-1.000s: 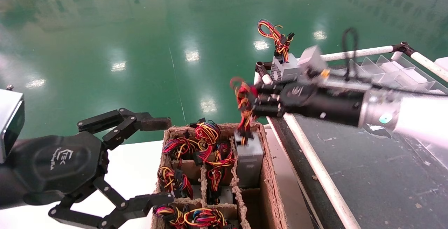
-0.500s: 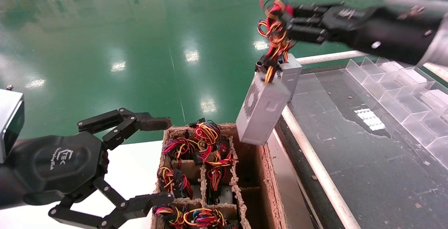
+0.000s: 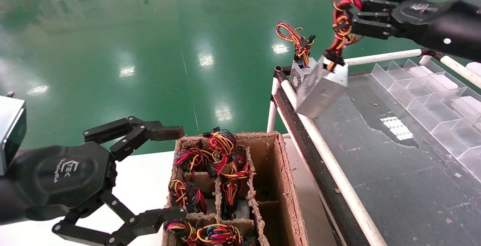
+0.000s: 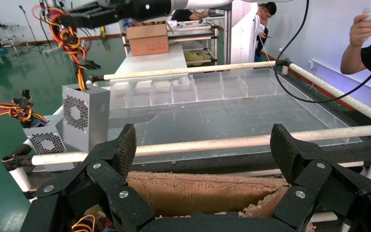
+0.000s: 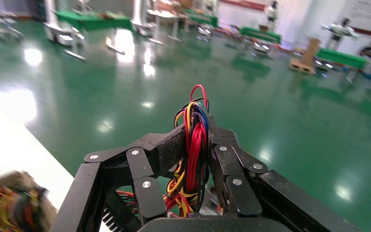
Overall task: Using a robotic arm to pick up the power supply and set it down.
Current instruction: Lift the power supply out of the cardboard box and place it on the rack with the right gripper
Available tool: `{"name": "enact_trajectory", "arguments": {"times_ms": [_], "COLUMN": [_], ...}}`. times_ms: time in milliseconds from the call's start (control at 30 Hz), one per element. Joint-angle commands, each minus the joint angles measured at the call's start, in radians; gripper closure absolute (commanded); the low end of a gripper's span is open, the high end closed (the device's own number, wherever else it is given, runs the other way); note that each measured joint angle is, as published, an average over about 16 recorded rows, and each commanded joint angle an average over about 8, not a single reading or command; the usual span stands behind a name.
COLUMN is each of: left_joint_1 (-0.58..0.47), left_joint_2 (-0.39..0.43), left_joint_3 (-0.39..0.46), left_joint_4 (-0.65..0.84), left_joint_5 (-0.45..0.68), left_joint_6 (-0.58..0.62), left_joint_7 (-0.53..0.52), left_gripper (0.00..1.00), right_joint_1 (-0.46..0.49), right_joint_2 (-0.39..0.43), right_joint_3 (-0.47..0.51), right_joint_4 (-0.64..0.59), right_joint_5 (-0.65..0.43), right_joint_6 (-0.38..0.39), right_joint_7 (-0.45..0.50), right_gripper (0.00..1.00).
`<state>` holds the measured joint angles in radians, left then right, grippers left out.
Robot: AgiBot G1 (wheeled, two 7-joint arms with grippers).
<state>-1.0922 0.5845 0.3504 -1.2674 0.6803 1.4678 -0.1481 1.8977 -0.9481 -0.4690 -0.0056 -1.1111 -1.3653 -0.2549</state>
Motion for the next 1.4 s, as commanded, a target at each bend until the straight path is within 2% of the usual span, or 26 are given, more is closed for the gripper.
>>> {"name": "enact_trajectory", "arguments": {"times_ms": [33,300,467,900,1400], "left_joint_1": [0.000,0.000,0.000,0.000,0.000], "left_joint_2": [0.000,0.000,0.000,0.000,0.000], "left_joint_3": [0.000,0.000,0.000,0.000,0.001], "left_joint_4": [0.000,0.000,0.000,0.000,0.000], "left_joint_5": [0.000,0.000,0.000,0.000,0.000], "left_joint_6": [0.000,0.000,0.000,0.000,0.000], "left_joint_7": [0.000,0.000,0.000,0.000,0.000], "left_gripper": [0.00,0.00,0.00,0.00,0.00], "right_joint_1": [0.000,-0.002,-0.011,-0.007,-0.018], "right_joint_2": [0.012,-0.007,-0.033,-0.079,-0.141], "right_joint_3": [-0.005,-0.017,-0.027,-0.042,-0.052], "right_joint_4": [-0.003,-0.026,-0.022,-0.005,0.000], "right_joint_5": [-0.007,-0.023,-0.036,-0.056,-0.070], "right_joint_6": [0.019,0.254,0.338,0.456,0.503], "right_joint_7": [-0.009,-0.030,-0.038,-0.042,-0.030], "right_gripper": [1.00,1.00,1.00,1.00,1.00]}}
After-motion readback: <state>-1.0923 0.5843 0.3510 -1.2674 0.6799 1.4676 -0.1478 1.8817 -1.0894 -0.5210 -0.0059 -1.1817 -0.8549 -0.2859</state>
